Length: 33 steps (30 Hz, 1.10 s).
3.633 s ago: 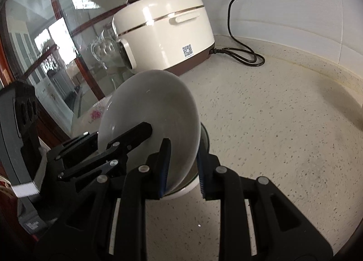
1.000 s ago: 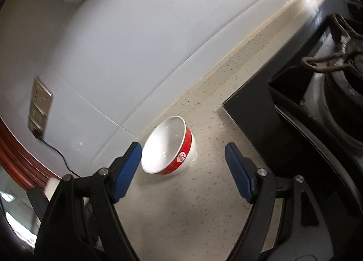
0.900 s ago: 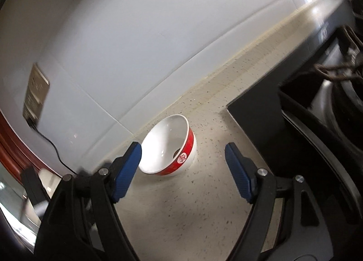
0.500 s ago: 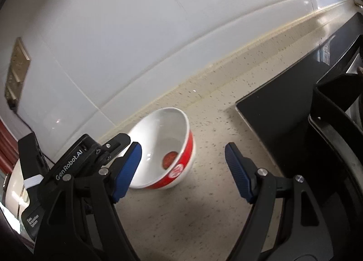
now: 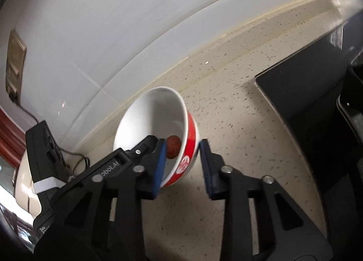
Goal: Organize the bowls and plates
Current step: 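Close both grippers on the red-and-white bowl's rim, then carry the red-and-white bowl with both grippers over the nested bowls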
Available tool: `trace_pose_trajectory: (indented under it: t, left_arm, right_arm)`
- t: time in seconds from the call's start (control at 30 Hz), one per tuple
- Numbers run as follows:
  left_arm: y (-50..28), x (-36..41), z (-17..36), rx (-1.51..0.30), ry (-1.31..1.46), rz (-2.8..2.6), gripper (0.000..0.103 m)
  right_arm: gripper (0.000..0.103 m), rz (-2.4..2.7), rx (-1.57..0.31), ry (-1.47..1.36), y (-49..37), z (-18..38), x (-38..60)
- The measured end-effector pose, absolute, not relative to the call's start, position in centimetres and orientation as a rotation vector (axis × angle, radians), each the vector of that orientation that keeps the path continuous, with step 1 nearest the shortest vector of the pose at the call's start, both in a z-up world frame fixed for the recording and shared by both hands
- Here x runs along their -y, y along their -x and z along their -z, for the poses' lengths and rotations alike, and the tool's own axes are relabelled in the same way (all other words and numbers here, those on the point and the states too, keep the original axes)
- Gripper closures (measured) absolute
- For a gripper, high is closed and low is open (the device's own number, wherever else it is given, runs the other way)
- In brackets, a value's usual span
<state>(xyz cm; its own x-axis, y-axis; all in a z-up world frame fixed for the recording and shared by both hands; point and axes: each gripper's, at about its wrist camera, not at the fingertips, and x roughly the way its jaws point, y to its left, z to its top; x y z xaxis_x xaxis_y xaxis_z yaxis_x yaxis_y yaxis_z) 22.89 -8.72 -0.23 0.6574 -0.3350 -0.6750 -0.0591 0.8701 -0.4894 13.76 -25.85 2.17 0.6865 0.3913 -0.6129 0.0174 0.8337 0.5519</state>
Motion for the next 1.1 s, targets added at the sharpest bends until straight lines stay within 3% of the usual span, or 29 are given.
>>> trace_pose_trajectory:
  t: [0.33,0.77,0.9,0.97,1.1]
  left_arm:
    - [-15.8,6.2,-0.7,-0.871,0.416,0.036,0.089]
    - [-12.2,2.9,-1.0,-0.816,0.426,-0.040,0.085]
    - [-11.5,1.2,-1.2,-0.802,0.498,-0.066,0.073]
    - [-11.6,0.9,-1.2,-0.800,0.511,-0.078,0.069]
    - [-11.5,0.8,-1.1,-0.794,0.492,-0.095,0.070]
  right_arm:
    - [0.076,-0.421,-0.981,-0.487,-11.5,-3.1,23.6]
    - [0.072,-0.492,-0.945,-0.437,-10.5,-2.4,20.5]
    - [0.045,-0.486,-0.940,-0.455,-10.3,-2.4,20.1]
    - [0.044,-0.494,-0.952,-0.457,-10.5,-2.1,19.5]
    - [0.044,-0.488,-0.960,-0.460,-10.4,-1.6,19.2]
